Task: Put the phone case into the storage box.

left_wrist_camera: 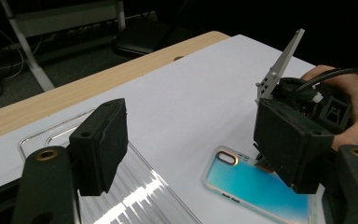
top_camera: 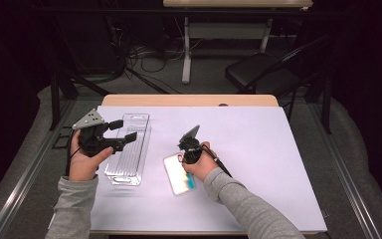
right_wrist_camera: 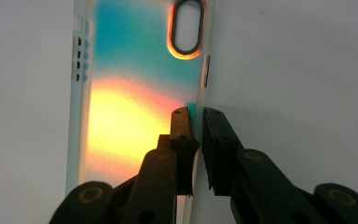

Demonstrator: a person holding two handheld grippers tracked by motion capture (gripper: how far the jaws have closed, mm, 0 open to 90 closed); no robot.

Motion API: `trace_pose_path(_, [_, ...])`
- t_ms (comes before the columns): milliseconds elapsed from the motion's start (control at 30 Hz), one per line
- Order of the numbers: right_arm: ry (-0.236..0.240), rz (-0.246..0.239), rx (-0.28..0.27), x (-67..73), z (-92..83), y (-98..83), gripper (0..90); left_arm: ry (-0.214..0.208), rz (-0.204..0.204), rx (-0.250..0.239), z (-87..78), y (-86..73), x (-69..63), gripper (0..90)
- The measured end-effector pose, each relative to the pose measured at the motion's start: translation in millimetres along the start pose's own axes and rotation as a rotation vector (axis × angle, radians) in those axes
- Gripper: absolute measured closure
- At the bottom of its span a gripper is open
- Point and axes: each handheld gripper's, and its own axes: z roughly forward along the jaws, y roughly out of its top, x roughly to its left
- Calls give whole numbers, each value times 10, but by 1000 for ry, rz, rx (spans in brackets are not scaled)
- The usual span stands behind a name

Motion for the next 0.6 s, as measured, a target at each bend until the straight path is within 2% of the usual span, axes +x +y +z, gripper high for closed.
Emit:
trace_pose_path(233, [1,6,1,-5,-4,-3,839,3,-3,-4,-6,0,2,261])
trace_pose_path(267, [5,13,-20,-1,10,-10,842,3,-3,-4,-7,0,2,261])
trace_pose_path(567, [-1,15,-5,-3,-3,-7,856,2,-6,-7,-11,-1,8,261])
trace_pose_path(600, [0,18,-19,0,8,-11,857,3,-5,-7,-10,-2,9,261])
